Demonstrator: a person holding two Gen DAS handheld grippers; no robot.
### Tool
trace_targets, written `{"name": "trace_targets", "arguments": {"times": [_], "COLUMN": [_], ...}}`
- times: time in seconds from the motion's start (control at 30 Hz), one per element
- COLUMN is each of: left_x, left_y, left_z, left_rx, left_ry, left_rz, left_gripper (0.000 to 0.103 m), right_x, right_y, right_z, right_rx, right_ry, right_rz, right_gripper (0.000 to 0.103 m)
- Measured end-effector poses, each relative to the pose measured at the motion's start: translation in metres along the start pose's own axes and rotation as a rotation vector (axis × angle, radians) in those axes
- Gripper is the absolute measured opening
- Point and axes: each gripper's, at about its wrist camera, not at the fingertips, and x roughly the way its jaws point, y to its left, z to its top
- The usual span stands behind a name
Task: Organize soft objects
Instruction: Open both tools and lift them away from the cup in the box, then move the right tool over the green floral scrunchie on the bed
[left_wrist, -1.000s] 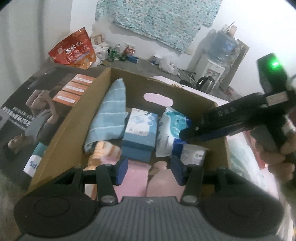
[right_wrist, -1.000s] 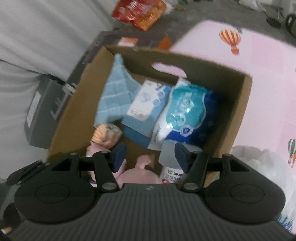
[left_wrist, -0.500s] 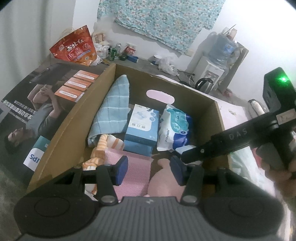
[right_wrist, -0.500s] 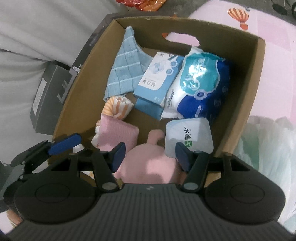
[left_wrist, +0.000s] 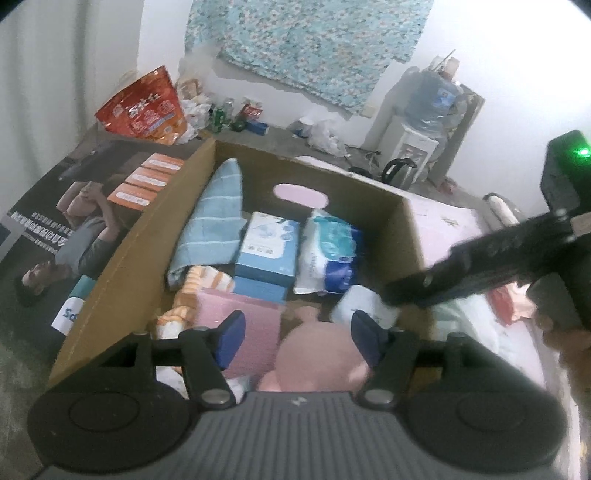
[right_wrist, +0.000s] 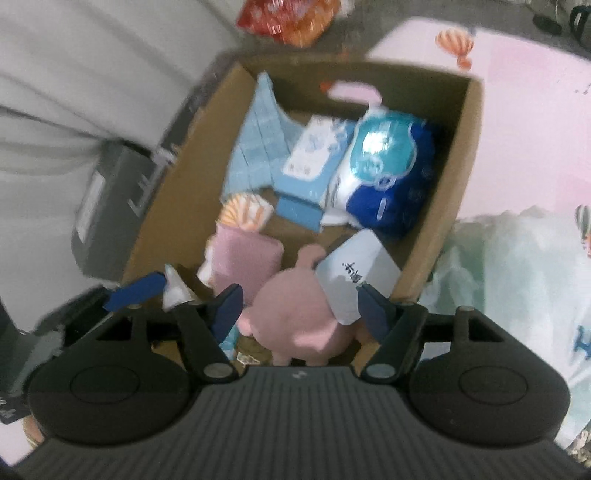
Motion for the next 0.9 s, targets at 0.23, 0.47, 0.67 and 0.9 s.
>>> {"name": "trace_targets", "arguments": {"times": [0.23, 0.47, 0.67, 0.9], "left_x": [-0.023, -0.044, -0.028, 0.002], "left_y": [-0.050, -0.127, -0.204, -0.261], "left_z": [-0.016, -0.049, -0.089, -0.145], "left_rx": [0.085, 0.235, 0.397, 0.531], "left_ry": [-0.035, -0.069, 0.002, 0.057], "left_rz": [-0.100, -0.255, -0.386, -0.385], "left_gripper": [0.075, 0.085, 0.086, 0.084], "right_x": [-0.094, -0.168, -0.175, -0.148], "right_y": [-0.045, -0.136, -0.193, -0.220], "right_z": [-0.060, -0.172, -0.254, -0.265], "right_rx": [0.059, 0.250, 0.352, 0.227], "right_ry": [-0.252, -0.467, -0.546, -0.532], "right_rz": [0.104, 0.120, 0.035, -0.222], "right_gripper": [0.081, 0.082, 0.080, 0.062]}}
